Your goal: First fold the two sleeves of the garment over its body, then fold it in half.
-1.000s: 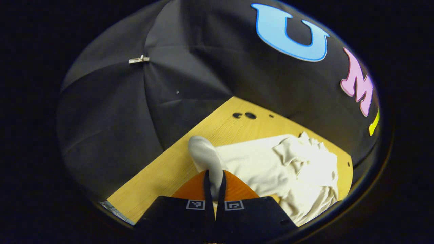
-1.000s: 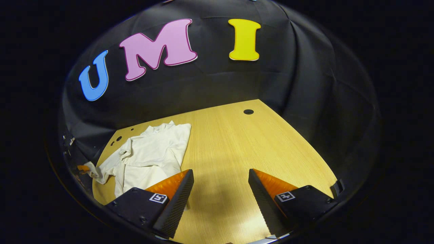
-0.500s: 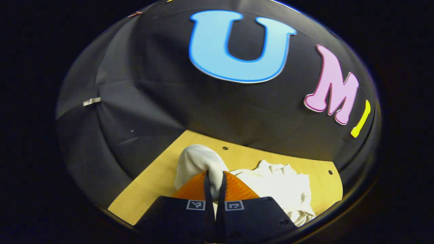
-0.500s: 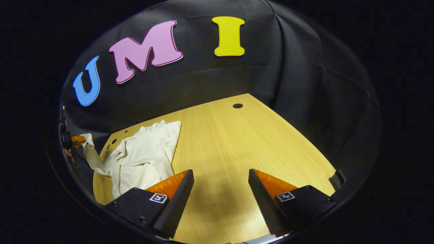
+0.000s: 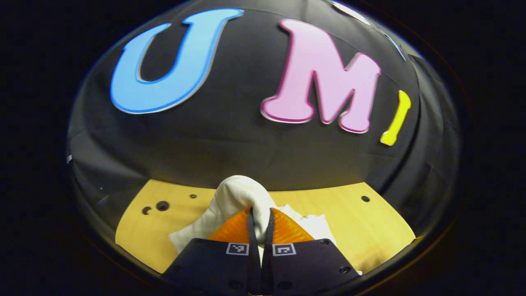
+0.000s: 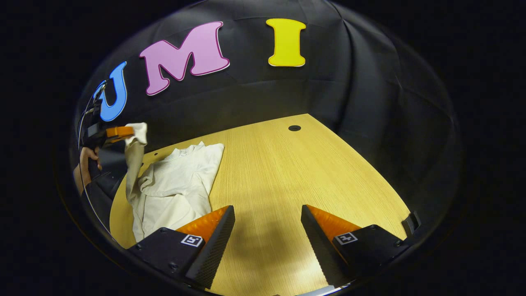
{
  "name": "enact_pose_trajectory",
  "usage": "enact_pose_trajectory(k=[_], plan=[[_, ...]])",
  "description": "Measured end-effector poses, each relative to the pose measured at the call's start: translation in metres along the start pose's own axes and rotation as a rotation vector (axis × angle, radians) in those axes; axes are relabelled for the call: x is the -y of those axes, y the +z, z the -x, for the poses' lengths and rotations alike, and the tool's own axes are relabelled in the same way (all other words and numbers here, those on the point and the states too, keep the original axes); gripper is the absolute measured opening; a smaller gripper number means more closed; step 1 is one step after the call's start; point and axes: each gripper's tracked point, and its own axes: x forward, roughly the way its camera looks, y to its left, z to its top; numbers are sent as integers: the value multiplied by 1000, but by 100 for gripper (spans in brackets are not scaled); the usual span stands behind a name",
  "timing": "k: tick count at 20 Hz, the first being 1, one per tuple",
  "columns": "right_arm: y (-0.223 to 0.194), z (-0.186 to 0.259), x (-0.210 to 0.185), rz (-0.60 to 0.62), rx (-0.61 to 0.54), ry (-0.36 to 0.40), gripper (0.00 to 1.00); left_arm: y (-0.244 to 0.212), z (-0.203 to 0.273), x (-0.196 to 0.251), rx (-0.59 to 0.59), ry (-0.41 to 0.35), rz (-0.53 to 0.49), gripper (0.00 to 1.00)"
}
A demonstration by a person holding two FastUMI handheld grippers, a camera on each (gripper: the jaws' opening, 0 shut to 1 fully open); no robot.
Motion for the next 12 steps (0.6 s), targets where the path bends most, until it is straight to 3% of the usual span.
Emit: enact_pose_trajectory(k=[4,7,9,10,11,12], plan=[[1,-5,-2,-4,-7,9,99,-28,-36,84,-54,-118,-38,6],[-4,-11,-4,10,-25,21,99,-53,-59,119,-99,-156,-56,7],[-8,-15,-5,21,-37,28,99,-70,-73,131,-128,-150,-63,13],[-10,-18,-7,24,-45,31,99,-76,-77,134,-135,-150,-66,20],[-12,-22,-9,26,-53,35,99,-78,-77,140,-136,-163,-62,19],[-13,-24,-12,25,-58,42,99,-79,-76,147,-128,-179,-54,29]])
